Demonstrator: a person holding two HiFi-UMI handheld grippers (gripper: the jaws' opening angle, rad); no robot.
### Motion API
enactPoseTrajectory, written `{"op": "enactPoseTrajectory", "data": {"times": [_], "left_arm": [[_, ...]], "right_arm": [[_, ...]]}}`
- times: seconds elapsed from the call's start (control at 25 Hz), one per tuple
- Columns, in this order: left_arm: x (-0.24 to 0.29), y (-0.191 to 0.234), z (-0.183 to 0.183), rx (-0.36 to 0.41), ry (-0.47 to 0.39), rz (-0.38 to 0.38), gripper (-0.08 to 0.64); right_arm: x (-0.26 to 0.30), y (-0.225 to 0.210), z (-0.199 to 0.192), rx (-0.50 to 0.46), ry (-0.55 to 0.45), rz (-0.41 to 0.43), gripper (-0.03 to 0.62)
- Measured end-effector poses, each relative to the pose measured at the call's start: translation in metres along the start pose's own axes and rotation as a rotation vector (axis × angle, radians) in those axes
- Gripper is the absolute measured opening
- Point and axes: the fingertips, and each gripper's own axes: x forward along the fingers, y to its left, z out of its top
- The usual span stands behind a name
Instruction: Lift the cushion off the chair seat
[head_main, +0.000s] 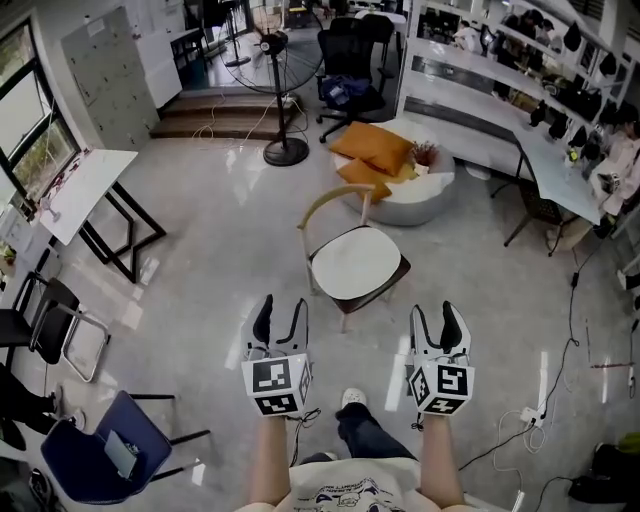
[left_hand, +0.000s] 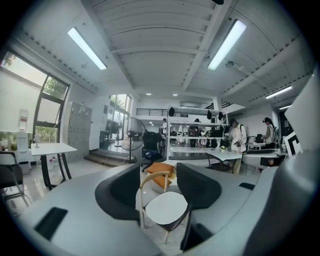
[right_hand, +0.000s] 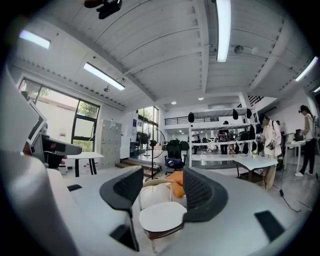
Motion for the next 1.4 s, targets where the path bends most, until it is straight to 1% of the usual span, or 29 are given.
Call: {"op": "enactPoseTrajectory", "data": {"times": [0.16, 0.32, 0.44, 0.6, 0.8, 1.0, 1.16, 1.4], "left_arm": [[0.060, -0.004, 0.018, -0.003, -0.007, 0.032, 0.225], [0.109, -0.006, 0.026, -0.007, -0.012, 0.050, 0.225], [0.138, -0.008, 0.025, -0.010, 0.003, 0.058, 0.225], [0.169, -0.007, 0.017, -0.013, 0.034, 0.066, 0.225], [0.208, 0.005, 0.012, -0.023, 0.069, 0.077, 0.225], [0.259, 0.025, 0.005, -0.024, 0.097, 0.069, 0.232], [0.308, 0.040, 0.007, -0.031, 0.109, 0.048, 0.233], [0.389, 0.074, 0.011, -0.056, 0.130, 0.007, 0.233]], "right_arm": [[0.063, -0.027, 0.013, -0.006, -0.007, 0.032, 0.249], [0.114, -0.047, 0.017, -0.006, -0.010, 0.051, 0.249], [0.143, -0.058, 0.015, -0.003, -0.001, 0.062, 0.249], [0.174, -0.067, 0.002, 0.009, 0.029, 0.068, 0.249], [0.217, -0.069, -0.006, 0.024, 0.062, 0.074, 0.255], [0.267, -0.064, -0.017, 0.026, 0.089, 0.072, 0.255], [0.314, -0.067, -0.019, 0.023, 0.102, 0.042, 0.256], [0.394, -0.059, -0.015, 0.000, 0.106, 0.011, 0.256]]}}
